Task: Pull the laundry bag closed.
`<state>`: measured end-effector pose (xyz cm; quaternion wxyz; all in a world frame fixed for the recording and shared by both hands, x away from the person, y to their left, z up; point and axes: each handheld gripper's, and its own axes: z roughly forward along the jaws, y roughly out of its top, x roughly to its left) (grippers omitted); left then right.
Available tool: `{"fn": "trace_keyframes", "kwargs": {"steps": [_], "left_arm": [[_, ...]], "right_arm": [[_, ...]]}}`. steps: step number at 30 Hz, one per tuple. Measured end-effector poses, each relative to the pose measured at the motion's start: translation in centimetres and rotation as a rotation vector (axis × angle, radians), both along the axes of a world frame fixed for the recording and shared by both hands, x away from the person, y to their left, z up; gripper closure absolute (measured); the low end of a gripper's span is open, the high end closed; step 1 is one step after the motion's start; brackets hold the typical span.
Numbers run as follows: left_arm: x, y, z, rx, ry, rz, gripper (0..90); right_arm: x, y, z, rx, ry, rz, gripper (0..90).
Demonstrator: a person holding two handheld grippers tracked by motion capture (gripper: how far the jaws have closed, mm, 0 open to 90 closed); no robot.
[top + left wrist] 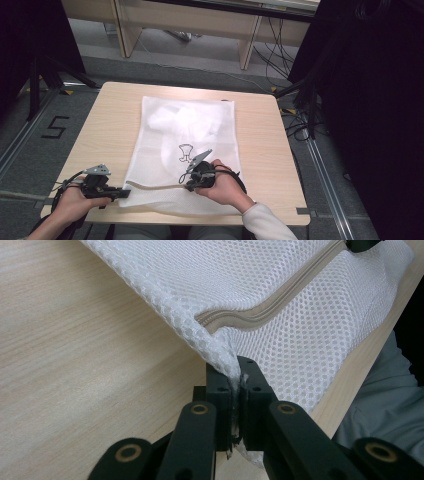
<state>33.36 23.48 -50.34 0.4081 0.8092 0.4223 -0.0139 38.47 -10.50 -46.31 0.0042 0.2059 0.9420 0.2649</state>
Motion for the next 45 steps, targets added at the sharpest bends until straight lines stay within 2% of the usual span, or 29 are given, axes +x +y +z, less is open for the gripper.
{"fn": "trace_keyframes", "kwargs": {"steps": [14,18,20,21,23,30,32,33,35,36,37,39,41,43,44,45], "left_arm": [[0.0,0.0,0.0,-0.001,0.000,0.010,85.1],[-0.1,-0.1,-0.1,-0.014,-0.013,0.025,85.0],[-0.1,-0.1,-0.1,-0.015,-0.012,0.024,85.1],[0.0,0.0,0.0,-0.003,0.002,0.008,85.0],[-0.1,-0.1,-0.1,-0.014,-0.013,0.025,85.1],[0.0,0.0,0.0,0.002,0.002,0.008,85.1],[-0.1,-0.1,-0.1,-0.011,-0.013,0.022,85.1],[0.0,0.0,0.0,0.006,-0.001,0.012,85.1],[0.0,0.0,0.0,0.002,0.000,0.010,85.1],[-0.1,-0.1,-0.1,-0.010,-0.012,0.021,85.1],[0.0,0.0,0.0,0.003,0.000,0.013,85.1],[-0.1,-0.1,-0.1,0.000,-0.007,0.017,85.1],[0.0,0.0,0.0,0.000,0.003,0.008,85.1],[-0.1,-0.1,-0.1,-0.011,-0.011,0.021,85.1],[-0.1,-0.1,0.0,0.003,-0.003,0.016,85.1],[0.0,0.0,0.0,0.001,0.004,0.006,85.1]], "right_arm": [[0.0,-0.3,0.0,-0.008,-0.006,-0.010,82.6],[0.0,-0.5,0.1,-0.003,-0.005,-0.014,82.6],[0.0,-0.5,0.1,0.000,-0.012,-0.013,82.6],[0.0,-0.6,0.1,0.000,-0.010,-0.013,82.5],[0.0,-0.6,0.1,-0.007,-0.013,-0.018,82.5],[0.0,-1.2,0.1,-0.013,-0.008,-0.036,82.6],[0.0,-1.3,0.1,-0.007,-0.011,-0.033,82.5],[0.1,-1.4,0.1,-0.008,-0.017,-0.030,82.6],[0.1,-1.5,0.1,-0.006,-0.019,-0.028,82.5],[0.0,-1.4,0.1,-0.010,-0.011,-0.036,82.6],[0.0,-1.5,0.1,-0.007,-0.015,-0.032,82.6],[0.0,-1.5,0.1,-0.006,-0.028,-0.033,82.6],[0.1,-1.6,0.2,-0.006,-0.022,-0.032,82.5],[0.1,-1.7,0.2,-0.008,-0.028,-0.037,82.6],[0.1,-1.8,0.2,-0.003,-0.025,-0.035,82.6],[0.0,-1.9,0.3,-0.005,-0.019,-0.043,82.6]]}}
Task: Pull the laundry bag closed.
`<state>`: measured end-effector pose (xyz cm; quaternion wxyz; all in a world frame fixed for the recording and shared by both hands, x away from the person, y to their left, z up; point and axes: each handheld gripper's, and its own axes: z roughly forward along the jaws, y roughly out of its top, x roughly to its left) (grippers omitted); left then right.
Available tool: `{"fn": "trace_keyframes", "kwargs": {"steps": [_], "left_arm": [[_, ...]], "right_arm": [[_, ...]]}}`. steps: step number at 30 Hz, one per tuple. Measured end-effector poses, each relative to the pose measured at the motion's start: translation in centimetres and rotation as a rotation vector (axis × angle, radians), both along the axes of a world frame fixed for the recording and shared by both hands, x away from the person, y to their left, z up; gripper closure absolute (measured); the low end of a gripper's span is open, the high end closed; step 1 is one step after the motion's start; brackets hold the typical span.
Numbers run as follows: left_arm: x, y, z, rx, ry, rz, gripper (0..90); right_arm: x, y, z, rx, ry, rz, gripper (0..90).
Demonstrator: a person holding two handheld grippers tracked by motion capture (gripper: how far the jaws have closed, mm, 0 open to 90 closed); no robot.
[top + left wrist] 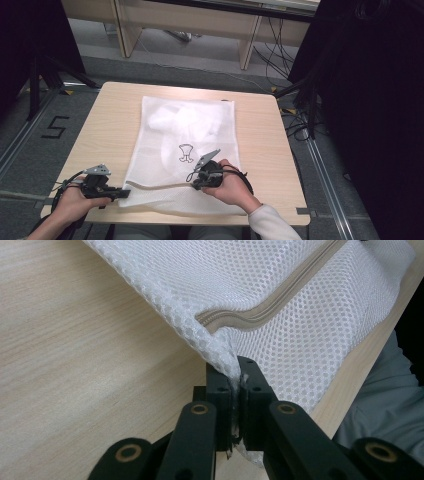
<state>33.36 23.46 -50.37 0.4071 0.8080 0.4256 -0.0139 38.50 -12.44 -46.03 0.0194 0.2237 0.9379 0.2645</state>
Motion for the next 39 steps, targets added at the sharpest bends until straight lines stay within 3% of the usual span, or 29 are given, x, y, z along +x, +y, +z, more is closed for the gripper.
{"fn": "trace_keyframes", "kwargs": {"steps": [7,11,20,38,39], "left_arm": [[0.0,0.0,0.0,0.006,-0.001,-0.004,85.1],[0.0,-0.1,-0.1,-0.012,-0.012,0.008,85.1],[0.0,0.0,0.0,0.006,0.000,-0.007,85.2],[0.0,0.0,0.0,0.000,-0.003,-0.003,85.2],[0.0,0.0,0.0,0.002,-0.004,-0.003,85.2]], "right_arm": [[0.0,-0.3,0.0,-0.001,-0.002,-0.003,82.6],[0.0,-0.4,0.0,0.000,-0.005,-0.003,82.6],[0.0,-1.0,0.1,-0.004,-0.013,-0.013,82.6],[0.1,-1.3,0.2,0.008,0.002,-0.023,82.6],[0.1,-1.4,0.2,0.004,-0.013,-0.025,82.6]]}}
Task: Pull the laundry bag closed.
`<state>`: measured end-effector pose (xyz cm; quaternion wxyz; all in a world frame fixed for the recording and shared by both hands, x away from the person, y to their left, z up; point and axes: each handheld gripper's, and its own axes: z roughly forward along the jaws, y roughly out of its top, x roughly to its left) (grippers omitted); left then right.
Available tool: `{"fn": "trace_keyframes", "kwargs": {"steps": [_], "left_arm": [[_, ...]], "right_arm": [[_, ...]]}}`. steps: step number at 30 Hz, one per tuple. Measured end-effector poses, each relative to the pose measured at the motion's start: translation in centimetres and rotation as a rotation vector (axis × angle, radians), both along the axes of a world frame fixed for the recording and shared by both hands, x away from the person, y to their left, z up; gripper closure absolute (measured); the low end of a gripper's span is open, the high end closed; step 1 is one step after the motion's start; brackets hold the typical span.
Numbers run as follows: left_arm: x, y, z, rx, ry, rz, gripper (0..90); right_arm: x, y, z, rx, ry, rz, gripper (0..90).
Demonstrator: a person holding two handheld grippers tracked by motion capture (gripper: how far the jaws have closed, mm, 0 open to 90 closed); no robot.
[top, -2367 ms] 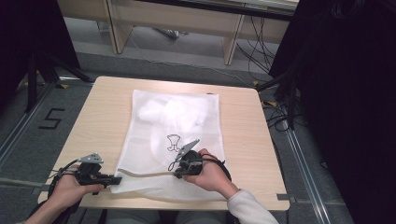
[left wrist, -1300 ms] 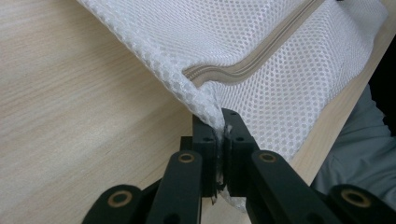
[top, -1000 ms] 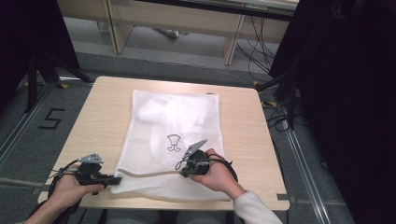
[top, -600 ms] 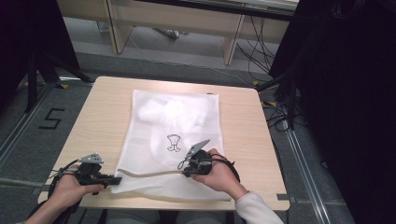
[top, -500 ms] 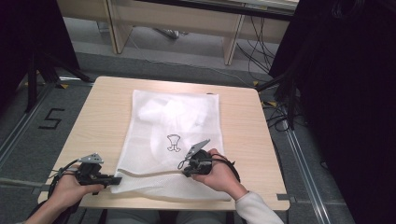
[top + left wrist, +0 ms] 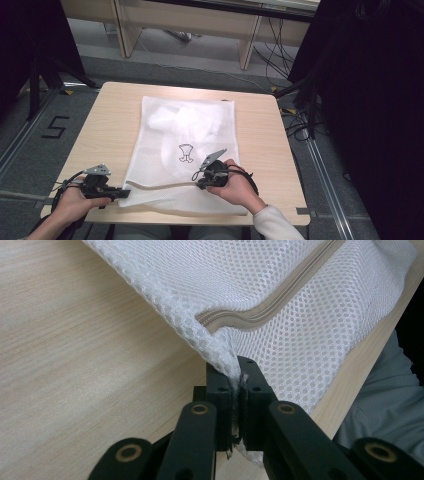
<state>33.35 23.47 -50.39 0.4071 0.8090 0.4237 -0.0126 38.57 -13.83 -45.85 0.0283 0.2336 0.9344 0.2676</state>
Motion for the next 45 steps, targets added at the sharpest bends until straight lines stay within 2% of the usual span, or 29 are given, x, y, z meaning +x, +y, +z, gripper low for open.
{"fn": "trace_keyframes", "kwargs": {"steps": [2,8,14,18,20,24,26,29,32,39,45], "left_arm": [[0.0,0.0,0.0,0.004,0.001,-0.004,85.2],[0.0,0.0,0.0,0.001,0.000,0.001,85.2],[-0.1,-0.1,0.0,0.000,-0.008,0.015,85.2],[0.0,0.0,0.0,-0.001,0.000,0.005,85.2],[-0.1,-0.1,-0.1,-0.012,-0.011,0.017,85.2],[-0.1,-0.1,-0.1,-0.006,-0.011,0.018,85.2],[0.0,0.0,0.0,-0.006,-0.005,0.011,85.2],[-0.1,-0.1,-0.1,-0.015,-0.011,0.021,85.2],[-0.1,-0.1,-0.1,-0.011,-0.011,0.019,85.2],[-0.1,-0.1,-0.1,-0.010,-0.012,0.019,85.2],[-0.1,-0.1,-0.1,-0.013,-0.010,0.021,85.2]], "right_arm": [[0.0,-0.1,0.0,0.001,0.015,-0.005,82.6],[0.0,-0.4,0.1,-0.004,0.002,-0.015,82.5],[0.0,-0.7,0.1,0.002,0.014,-0.014,82.6],[0.0,-1.0,0.2,0.002,0.013,-0.020,82.6],[-0.2,-1.0,0.3,-0.005,0.016,-0.043,82.6],[-0.2,-1.3,0.2,-0.005,0.023,-0.052,82.5],[-0.1,-1.4,0.2,-0.003,0.004,-0.039,82.6],[0.0,-1.6,0.2,0.002,0.009,-0.032,82.6],[-0.2,-1.6,0.3,-0.006,0.015,-0.054,82.6],[-0.2,-2.1,0.4,-0.004,0.017,-0.060,82.6],[-0.1,-2.4,0.4,-0.004,0.006,-0.058,82.5]]}}
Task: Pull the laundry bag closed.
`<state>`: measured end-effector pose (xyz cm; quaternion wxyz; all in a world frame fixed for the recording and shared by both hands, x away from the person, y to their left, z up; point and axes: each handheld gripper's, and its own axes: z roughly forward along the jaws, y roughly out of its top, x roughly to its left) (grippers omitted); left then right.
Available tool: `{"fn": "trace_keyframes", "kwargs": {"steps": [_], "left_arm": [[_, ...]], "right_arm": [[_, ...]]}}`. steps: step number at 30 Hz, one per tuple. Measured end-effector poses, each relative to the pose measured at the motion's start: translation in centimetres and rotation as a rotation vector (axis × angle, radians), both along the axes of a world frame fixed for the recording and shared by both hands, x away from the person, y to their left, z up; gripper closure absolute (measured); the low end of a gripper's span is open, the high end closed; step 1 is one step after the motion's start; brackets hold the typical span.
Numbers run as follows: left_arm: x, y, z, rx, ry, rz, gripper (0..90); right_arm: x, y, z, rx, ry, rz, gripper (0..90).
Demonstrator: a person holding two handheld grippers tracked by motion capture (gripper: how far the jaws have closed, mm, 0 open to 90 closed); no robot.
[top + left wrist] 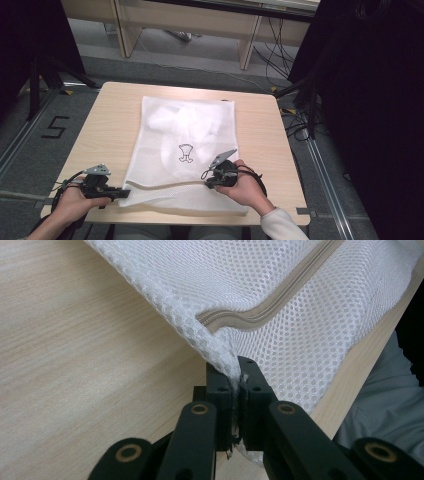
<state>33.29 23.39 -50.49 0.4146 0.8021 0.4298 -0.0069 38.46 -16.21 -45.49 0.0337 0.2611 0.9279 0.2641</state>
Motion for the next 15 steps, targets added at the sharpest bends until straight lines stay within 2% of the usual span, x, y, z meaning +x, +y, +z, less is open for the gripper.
{"fn": "trace_keyframes", "kwargs": {"steps": [5,8,9,13,15], "left_arm": [[0.00,0.01,0.00,0.001,0.000,-0.001,85.2],[0.01,0.06,0.02,0.005,0.000,-0.005,85.2],[0.01,0.05,0.01,0.004,0.000,-0.004,85.2],[0.01,0.05,0.01,0.003,0.000,-0.004,85.2],[0.01,0.05,0.01,0.004,0.000,-0.003,85.2]], "right_arm": [[-0.08,-0.23,-0.03,-0.002,0.003,-0.018,82.6],[-0.02,-0.39,-0.03,0.004,0.003,-0.003,82.6],[-0.13,-0.44,0.04,-0.001,0.008,-0.019,82.6],[-0.16,-0.67,-0.02,-0.003,0.004,-0.025,82.5],[-0.09,-0.78,-0.05,-0.001,0.000,-0.012,82.6]]}}
